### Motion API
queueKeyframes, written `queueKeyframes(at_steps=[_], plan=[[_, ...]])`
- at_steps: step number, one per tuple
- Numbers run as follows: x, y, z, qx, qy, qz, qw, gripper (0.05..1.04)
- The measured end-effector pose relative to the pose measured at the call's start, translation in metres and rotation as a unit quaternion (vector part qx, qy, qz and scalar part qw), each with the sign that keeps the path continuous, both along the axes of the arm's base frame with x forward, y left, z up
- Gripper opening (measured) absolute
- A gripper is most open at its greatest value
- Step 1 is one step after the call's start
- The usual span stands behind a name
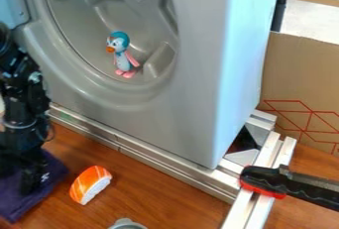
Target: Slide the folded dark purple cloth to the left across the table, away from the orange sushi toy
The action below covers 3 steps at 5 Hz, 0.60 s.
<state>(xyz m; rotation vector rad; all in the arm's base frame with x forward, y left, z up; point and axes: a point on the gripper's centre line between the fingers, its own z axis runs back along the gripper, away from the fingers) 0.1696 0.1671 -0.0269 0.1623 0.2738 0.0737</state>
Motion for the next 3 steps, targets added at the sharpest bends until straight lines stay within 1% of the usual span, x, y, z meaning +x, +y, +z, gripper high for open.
queueKeyframes(at_steps=[1,2,3], plan=[[-0.011,0.011,0.0,0.002,0.009,0.022,0.9997,1.001],[-0.013,0.021,-0.001,-0.021,0.005,0.037,0.9991,1.0],[-0.016,0.024,0.004,-0.06,-0.016,0.057,0.9964,1.0]])
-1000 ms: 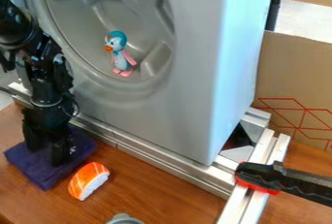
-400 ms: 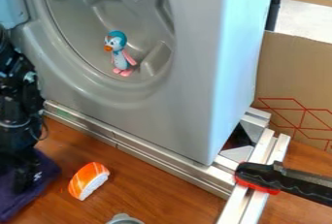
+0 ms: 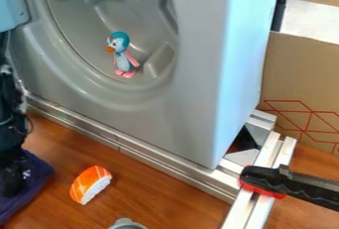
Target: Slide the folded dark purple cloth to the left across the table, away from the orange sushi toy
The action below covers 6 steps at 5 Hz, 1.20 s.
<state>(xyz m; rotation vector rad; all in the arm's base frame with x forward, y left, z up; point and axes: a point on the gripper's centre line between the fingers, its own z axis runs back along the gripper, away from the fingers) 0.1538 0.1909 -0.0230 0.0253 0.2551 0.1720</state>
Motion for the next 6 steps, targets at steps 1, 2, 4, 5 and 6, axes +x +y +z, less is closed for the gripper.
queueKeyframes(at_steps=[1,2,4,5,6], plan=[[0.005,-0.004,0.032,-0.009,-0.029,0.011,0.9995,1.0],[0.005,-0.015,0.059,-0.014,-0.061,-0.007,0.998,1.001],[-0.004,-0.06,0.077,-0.012,-0.055,-0.062,0.9965,1.0],[-0.012,-0.073,0.075,0.009,-0.051,-0.063,0.9966,1.0],[-0.011,-0.081,0.075,0.008,-0.042,-0.062,0.9971,1.0]])
